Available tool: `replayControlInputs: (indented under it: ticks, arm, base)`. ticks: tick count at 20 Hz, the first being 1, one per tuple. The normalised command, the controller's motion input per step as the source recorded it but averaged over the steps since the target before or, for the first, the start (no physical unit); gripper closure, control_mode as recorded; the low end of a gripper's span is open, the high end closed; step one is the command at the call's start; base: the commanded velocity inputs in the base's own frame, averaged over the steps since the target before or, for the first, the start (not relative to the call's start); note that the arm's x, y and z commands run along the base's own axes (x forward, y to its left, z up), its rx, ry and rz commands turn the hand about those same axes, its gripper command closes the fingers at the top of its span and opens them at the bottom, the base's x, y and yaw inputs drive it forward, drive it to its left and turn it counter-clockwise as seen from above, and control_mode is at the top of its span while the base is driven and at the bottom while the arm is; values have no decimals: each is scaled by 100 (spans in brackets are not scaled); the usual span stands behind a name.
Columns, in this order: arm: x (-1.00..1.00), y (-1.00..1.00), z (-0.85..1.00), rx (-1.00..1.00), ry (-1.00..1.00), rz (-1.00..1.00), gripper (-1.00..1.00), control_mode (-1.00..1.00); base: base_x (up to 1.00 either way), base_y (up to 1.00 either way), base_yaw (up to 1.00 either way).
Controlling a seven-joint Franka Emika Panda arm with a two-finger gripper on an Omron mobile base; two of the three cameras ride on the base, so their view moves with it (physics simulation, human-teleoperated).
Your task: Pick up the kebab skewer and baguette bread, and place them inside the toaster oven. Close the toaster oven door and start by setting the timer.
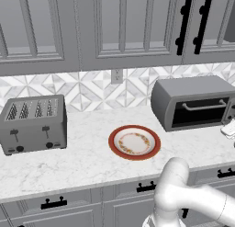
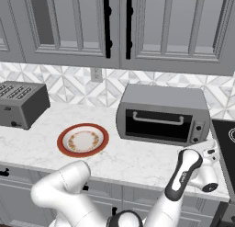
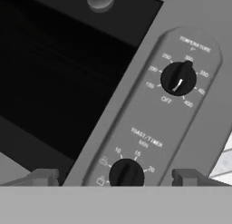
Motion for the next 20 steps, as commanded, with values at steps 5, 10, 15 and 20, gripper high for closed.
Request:
replayControlInputs:
  ticks: [5,10,15,20]
  arm:
    - [9,-28,-5,0,0,0,-100,-100]
    - [0,-19,-4,0,0,0,-100,-100]
    - [-7,0,0,0,0,-1,-100,-100]
    - [-9,0,0,0,0,-7,-100,-100]
  base:
    - [0,0,0]
    - [0,0,0]
    - [0,0,0]
    - [0,0,0]
